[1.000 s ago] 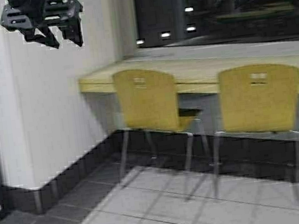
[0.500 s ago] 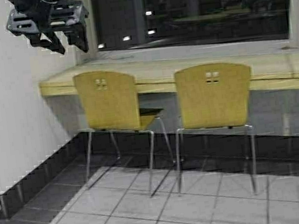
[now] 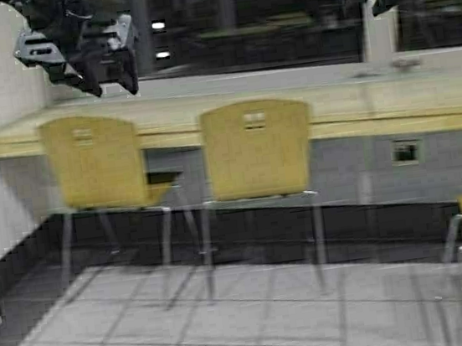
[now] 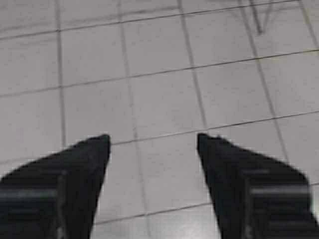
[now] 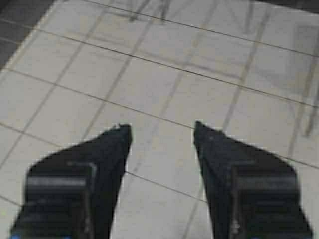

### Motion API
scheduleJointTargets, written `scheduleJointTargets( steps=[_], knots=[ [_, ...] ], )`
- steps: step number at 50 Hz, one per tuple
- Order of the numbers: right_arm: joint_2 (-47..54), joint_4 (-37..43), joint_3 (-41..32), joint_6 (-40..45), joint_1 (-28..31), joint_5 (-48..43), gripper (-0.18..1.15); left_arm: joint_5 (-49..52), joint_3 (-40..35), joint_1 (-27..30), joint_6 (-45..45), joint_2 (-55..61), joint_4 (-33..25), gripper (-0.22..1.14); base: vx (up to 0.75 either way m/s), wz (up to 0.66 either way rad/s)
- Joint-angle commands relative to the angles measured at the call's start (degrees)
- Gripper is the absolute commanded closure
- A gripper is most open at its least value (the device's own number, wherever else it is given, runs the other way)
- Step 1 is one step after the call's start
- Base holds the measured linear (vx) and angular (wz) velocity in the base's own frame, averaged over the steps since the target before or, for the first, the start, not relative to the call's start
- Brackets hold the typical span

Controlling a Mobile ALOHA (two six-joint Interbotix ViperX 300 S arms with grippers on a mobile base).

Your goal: Push the chairs under the table

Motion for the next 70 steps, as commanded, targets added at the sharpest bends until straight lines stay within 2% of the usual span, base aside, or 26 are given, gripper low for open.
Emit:
scheduleJointTargets(
  steps=[1, 30, 70],
  knots=[
    [-0.2, 0.0, -1.1, 0.0, -0.2, -0.1, 0.17, -0.2, -1.1, -0.2, 0.2, -1.8, 0.2, 0.02, -0.02, -0.47],
    [1.2, 0.0, -1.0, -0.1, -0.9, 0.2, 0.17, 0.2, -0.8, -0.2, -0.6, 0.6, -0.1, 0.02, 0.0, -0.41],
    [2.6, 1.0, -1.6, 0.3, -1.1, 1.8, 0.17, 0.5, -1.3, -0.2, -0.4, 1.1, -0.2, 0.02, 0.1, -0.24]
  ],
)
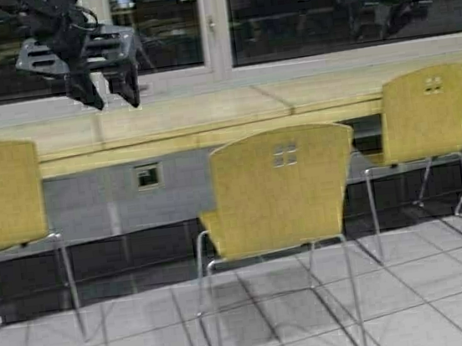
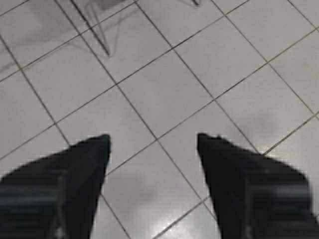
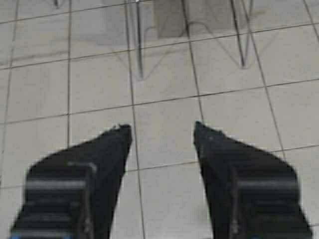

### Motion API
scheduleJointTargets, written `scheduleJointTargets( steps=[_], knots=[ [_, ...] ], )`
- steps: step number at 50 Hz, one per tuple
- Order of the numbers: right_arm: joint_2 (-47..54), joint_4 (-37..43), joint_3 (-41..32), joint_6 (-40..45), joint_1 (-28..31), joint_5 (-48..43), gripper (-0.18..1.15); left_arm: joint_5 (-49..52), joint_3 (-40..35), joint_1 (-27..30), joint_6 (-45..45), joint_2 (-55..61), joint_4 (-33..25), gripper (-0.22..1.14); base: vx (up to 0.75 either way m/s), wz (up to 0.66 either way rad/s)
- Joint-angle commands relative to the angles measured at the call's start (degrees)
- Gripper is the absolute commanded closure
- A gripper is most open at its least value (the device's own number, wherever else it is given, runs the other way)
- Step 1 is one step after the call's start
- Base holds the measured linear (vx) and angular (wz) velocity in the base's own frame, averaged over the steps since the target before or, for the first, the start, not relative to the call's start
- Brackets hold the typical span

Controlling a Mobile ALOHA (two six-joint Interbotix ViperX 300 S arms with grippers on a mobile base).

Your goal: Push the chairs under the table

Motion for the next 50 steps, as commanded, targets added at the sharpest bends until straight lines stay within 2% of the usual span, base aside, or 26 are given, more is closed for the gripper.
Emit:
scheduleJointTargets(
  steps=[1, 35, 43, 50],
  knots=[
    [-1.0, 0.6, -1.3, 0.1, 0.2, 0.0, 0.17, -0.2, -1.2, 0.0, 0.1, -1.1, -0.1, 0.02, 0.22, -0.17],
    [0.6, 1.5, -2.5, 4.8, 0.1, 2.8, 0.16, 0.4, -1.4, -0.1, -0.1, 0.1, -1.5, 0.02, 0.28, -0.11],
    [1.4, 1.6, -2.4, 7.3, -0.5, 2.9, 0.17, 0.9, -1.1, -0.1, -1.8, 0.5, -7.6, 0.02, 0.31, -0.08],
    [4.7, 2.7, -3.1, 11.7, -0.7, 2.1, 0.16, -0.1, -1.7, 0.0, -7.2, 4.5, -15.5, 0.02, 0.3, -0.1]
  ],
)
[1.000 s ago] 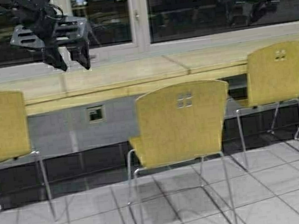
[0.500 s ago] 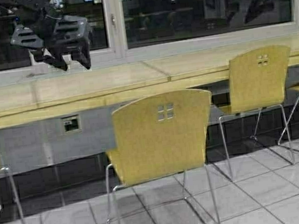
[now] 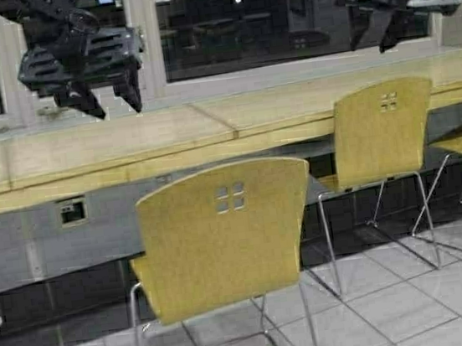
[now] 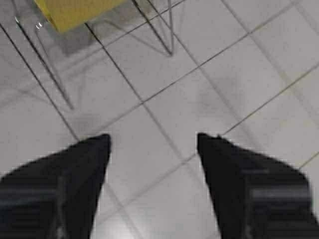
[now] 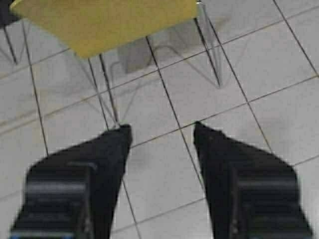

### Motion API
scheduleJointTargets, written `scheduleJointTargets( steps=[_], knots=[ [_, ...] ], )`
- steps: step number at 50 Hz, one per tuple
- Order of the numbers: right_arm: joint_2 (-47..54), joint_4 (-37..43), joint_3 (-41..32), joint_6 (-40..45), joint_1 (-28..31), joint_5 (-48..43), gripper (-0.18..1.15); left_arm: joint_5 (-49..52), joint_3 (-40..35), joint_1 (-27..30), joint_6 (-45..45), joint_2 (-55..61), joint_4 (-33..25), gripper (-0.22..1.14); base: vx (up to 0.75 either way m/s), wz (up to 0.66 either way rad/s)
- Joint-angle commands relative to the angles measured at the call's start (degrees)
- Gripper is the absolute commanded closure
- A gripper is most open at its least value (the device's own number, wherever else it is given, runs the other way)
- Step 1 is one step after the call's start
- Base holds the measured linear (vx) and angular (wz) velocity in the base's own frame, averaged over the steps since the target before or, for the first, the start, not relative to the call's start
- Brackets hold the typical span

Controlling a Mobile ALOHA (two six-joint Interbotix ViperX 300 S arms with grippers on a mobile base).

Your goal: Push the chairs under the table

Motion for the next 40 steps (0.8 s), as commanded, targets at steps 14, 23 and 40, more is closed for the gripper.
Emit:
scheduleJointTargets(
  steps=[14, 23, 40],
  knots=[
    [8.4, 7.6, -3.9, 13.6, -0.1, -1.7, 0.16, -9.2, 0.2, -2.8, -16.5, 12.0, -24.3, 0.02, 0.3, -0.12],
    [10.9, 12.5, -5.9, 16.9, 1.1, -2.2, 0.17, -15.1, 0.5, -6.3, -23.0, 14.4, -33.3, 0.02, 0.3, -0.07],
    [15.3, 23.1, -6.8, 18.6, 1.8, -4.8, 0.17, -23.0, 0.2, -14.6, -35.2, 18.8, -45.4, 0.02, 0.26, 0.04]
  ],
)
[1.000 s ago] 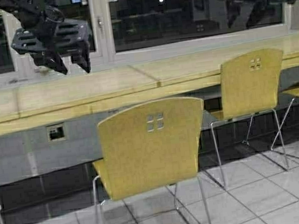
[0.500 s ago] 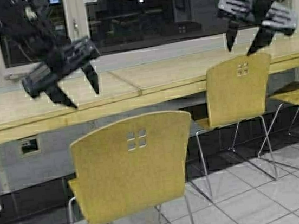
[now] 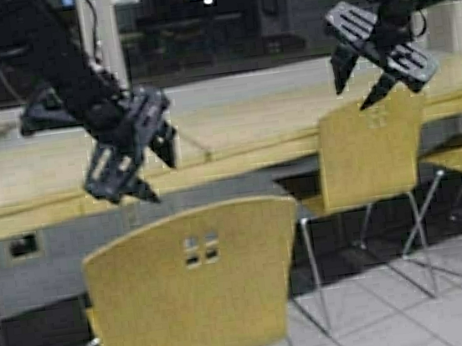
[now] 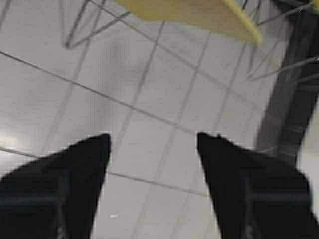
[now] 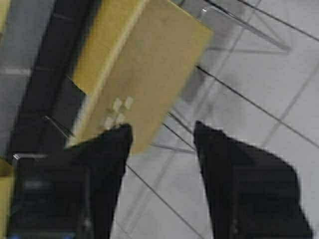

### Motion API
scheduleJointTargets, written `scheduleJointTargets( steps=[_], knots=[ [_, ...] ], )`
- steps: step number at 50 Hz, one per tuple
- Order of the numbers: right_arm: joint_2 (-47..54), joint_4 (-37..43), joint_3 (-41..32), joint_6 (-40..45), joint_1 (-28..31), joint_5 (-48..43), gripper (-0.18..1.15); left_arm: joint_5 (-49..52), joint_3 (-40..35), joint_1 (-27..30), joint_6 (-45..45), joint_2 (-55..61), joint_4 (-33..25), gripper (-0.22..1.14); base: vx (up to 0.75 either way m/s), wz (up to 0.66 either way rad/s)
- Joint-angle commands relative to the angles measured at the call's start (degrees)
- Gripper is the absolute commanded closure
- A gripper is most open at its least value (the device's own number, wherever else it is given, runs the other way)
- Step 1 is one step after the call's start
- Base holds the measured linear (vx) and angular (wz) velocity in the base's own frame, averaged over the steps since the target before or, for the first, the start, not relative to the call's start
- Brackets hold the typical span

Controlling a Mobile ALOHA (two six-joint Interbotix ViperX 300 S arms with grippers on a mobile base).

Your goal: Push the chairs under the table

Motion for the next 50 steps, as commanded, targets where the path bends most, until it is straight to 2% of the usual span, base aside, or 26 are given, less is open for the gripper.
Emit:
scheduleJointTargets(
  steps=[1, 19, 32, 50],
  knots=[
    [0.6, 2.6, -1.5, -0.1, 0.3, -1.4, 0.16, -2.3, -1.1, -1.7, -3.3, 1.0, -3.0, 0.02, 0.23, 0.17],
    [1.7, 4.1, -1.1, 0.4, 1.1, -2.1, 0.16, -3.0, -2.7, -3.3, -4.5, 2.1, -3.3, 0.02, 0.2, 0.17],
    [3.8, 13.4, -0.8, -0.4, 3.0, -2.5, 0.17, -2.9, -4.1, -4.2, -6.5, 4.0, -6.7, 0.02, 0.15, 0.09],
    [7.6, 13.4, -1.4, -0.5, 3.3, -2.7, 0.16, -2.2, -4.4, -8.0, -11.3, 7.9, -8.5, 0.02, 0.09, 0.01]
  ],
)
